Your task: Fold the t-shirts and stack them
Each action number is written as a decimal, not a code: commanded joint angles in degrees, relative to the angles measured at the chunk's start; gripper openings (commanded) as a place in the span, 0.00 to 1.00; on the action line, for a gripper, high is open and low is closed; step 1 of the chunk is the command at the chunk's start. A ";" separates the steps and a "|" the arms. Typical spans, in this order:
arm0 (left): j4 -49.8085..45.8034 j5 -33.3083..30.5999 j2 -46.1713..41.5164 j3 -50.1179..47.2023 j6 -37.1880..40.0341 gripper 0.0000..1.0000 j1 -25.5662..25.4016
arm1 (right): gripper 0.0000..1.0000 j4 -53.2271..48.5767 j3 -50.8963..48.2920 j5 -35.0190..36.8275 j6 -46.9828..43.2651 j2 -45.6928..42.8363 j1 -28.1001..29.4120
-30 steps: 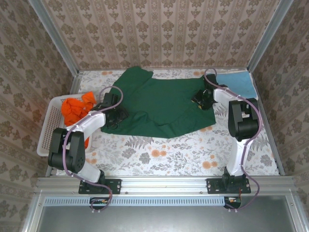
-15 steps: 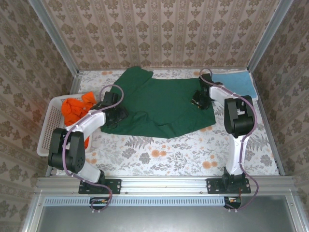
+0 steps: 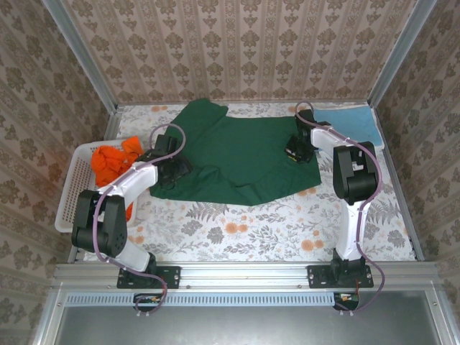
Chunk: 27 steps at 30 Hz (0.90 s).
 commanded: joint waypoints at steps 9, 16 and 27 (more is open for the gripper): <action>-1.98 -0.38 4.44 3.09 2.38 0.57 -0.69 | 0.04 4.72 -9.80 -1.62 -1.93 -12.65 0.27; -2.61 -2.17 5.87 2.99 2.26 0.45 -2.37 | 0.04 9.64 -18.60 -4.41 -2.08 -19.54 0.36; -4.97 -6.54 4.45 -0.75 2.75 0.37 -3.35 | 0.02 17.99 -30.06 -6.23 -1.14 -24.08 1.56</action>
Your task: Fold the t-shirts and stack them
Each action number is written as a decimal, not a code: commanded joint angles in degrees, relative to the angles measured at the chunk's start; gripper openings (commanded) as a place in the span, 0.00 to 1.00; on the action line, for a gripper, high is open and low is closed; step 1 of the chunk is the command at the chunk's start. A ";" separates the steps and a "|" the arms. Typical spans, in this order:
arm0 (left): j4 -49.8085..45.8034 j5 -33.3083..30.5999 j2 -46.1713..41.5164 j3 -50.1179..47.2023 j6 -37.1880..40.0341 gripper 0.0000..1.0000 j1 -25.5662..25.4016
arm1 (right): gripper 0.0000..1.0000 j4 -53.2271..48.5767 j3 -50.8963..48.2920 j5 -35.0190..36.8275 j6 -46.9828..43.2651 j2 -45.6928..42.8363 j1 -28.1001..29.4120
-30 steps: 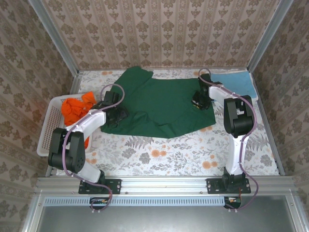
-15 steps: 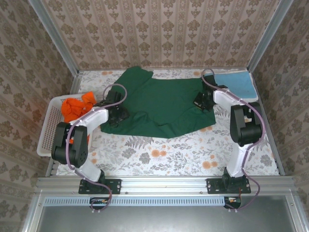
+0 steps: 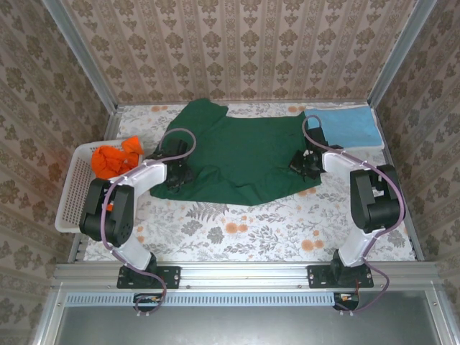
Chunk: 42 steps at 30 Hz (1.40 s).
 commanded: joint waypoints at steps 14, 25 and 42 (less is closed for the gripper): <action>-1.71 -2.27 -2.01 -3.15 0.32 0.29 0.41 | 0.02 6.61 -5.14 -2.32 0.09 -3.00 0.81; -0.85 -1.63 -0.74 -2.88 0.64 0.15 0.59 | 0.01 6.03 -5.16 -2.03 -0.04 -3.48 0.82; -1.51 -1.89 -2.17 -2.32 1.61 0.00 0.59 | 0.00 5.60 -5.67 -1.21 0.38 -5.63 0.66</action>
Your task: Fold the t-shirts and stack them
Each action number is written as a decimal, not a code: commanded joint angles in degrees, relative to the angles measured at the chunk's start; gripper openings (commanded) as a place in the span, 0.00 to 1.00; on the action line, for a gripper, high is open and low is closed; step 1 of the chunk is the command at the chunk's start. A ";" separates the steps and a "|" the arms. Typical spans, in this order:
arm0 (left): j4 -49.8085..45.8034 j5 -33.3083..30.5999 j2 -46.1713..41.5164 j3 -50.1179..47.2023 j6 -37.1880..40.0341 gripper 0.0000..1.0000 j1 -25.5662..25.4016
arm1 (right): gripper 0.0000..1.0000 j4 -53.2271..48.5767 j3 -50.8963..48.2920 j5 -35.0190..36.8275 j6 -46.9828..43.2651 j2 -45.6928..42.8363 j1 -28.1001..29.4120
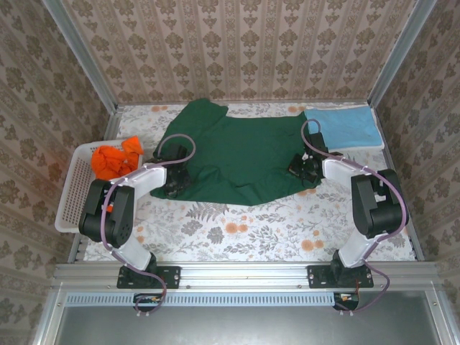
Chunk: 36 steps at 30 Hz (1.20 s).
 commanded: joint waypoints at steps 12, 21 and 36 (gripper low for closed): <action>-5.99 0.25 -18.68 -0.10 1.84 0.00 -1.84 | 0.00 -2.14 -6.37 0.43 1.97 -13.91 -0.11; -17.93 1.71 -43.07 -7.95 -2.61 0.00 -5.66 | 0.00 -6.55 -17.21 0.85 3.07 -32.42 -2.32; -37.98 6.53 -83.33 -18.11 -18.10 0.00 -7.37 | 0.00 -23.05 -36.39 2.00 18.41 -69.80 -5.83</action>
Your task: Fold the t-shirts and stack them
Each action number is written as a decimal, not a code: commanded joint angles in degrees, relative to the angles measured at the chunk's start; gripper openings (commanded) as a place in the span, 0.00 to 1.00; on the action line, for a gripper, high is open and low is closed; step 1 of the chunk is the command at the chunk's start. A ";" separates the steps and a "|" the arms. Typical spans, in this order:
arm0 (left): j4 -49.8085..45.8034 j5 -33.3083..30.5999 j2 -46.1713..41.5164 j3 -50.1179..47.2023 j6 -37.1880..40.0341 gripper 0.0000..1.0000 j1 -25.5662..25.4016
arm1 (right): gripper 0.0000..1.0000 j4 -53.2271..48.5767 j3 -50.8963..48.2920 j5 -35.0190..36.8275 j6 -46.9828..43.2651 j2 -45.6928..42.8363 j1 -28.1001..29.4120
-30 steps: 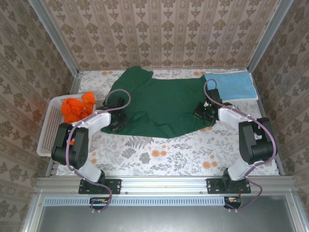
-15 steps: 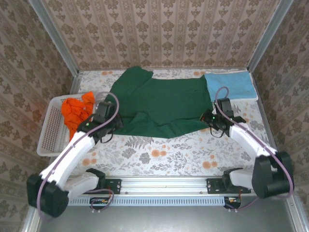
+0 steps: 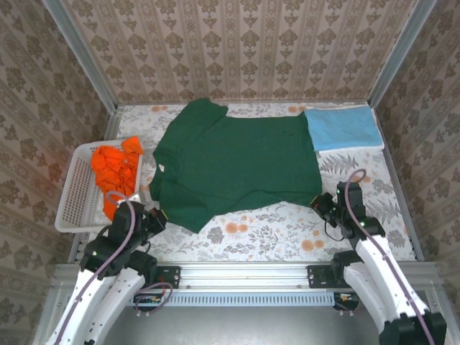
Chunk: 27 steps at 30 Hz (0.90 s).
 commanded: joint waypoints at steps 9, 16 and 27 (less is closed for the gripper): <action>-17.34 6.05 -8.43 2.59 -8.55 0.00 -0.39 | 0.00 -18.76 -2.00 2.24 6.55 -14.69 -2.06; -17.07 6.20 -5.31 4.10 -7.08 0.00 -0.40 | 0.00 -20.67 -2.59 5.17 6.09 -17.03 -2.08; 6.20 5.02 18.92 10.65 0.02 0.00 -0.23 | 0.00 -5.78 4.79 7.43 -1.12 5.27 -2.01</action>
